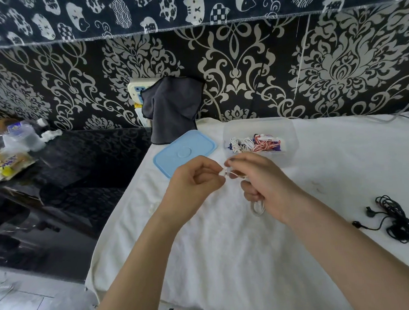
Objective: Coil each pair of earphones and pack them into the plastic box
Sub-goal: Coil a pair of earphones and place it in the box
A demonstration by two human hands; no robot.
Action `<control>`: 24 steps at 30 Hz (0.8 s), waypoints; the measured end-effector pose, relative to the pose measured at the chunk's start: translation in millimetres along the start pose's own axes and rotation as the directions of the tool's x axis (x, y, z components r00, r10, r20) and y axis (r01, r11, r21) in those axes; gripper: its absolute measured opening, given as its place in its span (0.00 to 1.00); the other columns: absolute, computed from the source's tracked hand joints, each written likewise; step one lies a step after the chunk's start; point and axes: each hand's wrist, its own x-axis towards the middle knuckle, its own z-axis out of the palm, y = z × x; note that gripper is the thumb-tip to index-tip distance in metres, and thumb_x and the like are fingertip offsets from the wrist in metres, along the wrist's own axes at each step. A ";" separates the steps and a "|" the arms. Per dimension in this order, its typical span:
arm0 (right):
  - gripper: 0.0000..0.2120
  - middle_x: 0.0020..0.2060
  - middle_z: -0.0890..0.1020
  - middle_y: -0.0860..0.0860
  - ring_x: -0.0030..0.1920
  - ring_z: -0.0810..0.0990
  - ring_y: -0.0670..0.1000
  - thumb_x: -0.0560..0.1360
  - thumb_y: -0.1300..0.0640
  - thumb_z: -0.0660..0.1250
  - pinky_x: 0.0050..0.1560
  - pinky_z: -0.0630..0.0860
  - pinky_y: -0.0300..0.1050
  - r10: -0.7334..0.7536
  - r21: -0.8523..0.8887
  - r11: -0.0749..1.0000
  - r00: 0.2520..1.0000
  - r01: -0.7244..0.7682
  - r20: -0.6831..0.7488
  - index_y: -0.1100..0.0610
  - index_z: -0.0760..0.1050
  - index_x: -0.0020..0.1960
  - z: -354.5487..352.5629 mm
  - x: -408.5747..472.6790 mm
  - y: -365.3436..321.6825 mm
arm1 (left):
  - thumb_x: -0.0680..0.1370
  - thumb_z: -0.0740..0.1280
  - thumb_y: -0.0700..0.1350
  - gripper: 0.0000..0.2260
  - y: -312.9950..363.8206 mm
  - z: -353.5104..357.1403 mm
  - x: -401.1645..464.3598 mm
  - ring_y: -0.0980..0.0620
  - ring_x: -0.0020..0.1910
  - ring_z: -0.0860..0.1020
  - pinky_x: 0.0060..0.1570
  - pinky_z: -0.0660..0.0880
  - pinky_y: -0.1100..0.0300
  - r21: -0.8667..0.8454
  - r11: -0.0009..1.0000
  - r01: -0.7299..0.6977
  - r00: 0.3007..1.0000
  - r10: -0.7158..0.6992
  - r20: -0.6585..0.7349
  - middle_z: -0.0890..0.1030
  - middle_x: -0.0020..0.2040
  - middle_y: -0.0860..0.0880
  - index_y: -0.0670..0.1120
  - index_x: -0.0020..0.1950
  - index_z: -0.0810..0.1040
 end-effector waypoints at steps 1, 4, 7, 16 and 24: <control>0.06 0.39 0.79 0.53 0.24 0.59 0.47 0.78 0.56 0.67 0.25 0.57 0.39 0.001 -0.028 1.000 1.000 -0.001 0.015 0.58 0.80 0.49 1.1 -0.6 0.9 | 0.76 0.73 0.34 0.06 -0.1 -1.0 0.0 0.45 0.44 0.81 0.49 0.77 0.56 0.020 1.000 -0.022 1.000 0.022 -0.006 0.84 0.46 0.36 0.42 0.50 0.81; 0.06 0.38 0.81 0.52 0.25 0.60 0.47 0.76 0.56 0.69 0.26 0.58 0.40 0.005 -0.092 0.996 0.999 -0.001 0.046 0.59 0.81 0.47 3.4 -2.4 2.3 | 0.76 0.71 0.34 0.05 -2.1 -4.0 -2.5 0.45 0.38 0.75 0.42 0.71 0.54 0.073 0.996 -0.041 0.999 0.042 -0.008 0.82 0.36 0.40 0.43 0.48 0.80; 0.06 0.38 0.81 0.53 0.25 0.59 0.47 0.76 0.59 0.70 0.26 0.56 0.40 0.009 -0.075 0.997 0.997 -0.003 0.082 0.62 0.81 0.50 5.6 -2.9 3.5 | 0.76 0.72 0.33 0.07 -1.6 -7.8 -6.6 0.42 0.40 0.80 0.44 0.75 0.55 0.080 0.996 -0.042 0.999 0.041 0.010 0.85 0.39 0.48 0.43 0.49 0.78; 0.05 0.36 0.83 0.52 0.24 0.59 0.47 0.76 0.63 0.69 0.26 0.55 0.40 0.013 -0.030 1.000 0.994 -0.010 0.105 0.58 0.82 0.49 8.9 -0.4 7.2 | 0.74 0.70 0.37 0.10 -46.3 -80.3 -4.0 0.54 0.44 0.78 0.40 0.71 0.63 0.600 0.749 0.282 0.947 -0.114 -0.302 0.81 0.52 0.50 0.48 0.53 0.80; 0.04 0.36 0.83 0.51 0.25 0.58 0.47 0.75 0.63 0.70 0.27 0.55 0.40 0.008 -0.010 1.000 0.993 -0.007 0.120 0.57 0.81 0.49 12.6 0.6 5.7 | 0.73 0.71 0.37 0.10 -68.7 -96.3 -13.5 0.53 0.43 0.79 0.35 0.72 0.65 0.623 0.709 0.330 0.943 -0.227 -0.242 0.81 0.45 0.53 0.53 0.45 0.80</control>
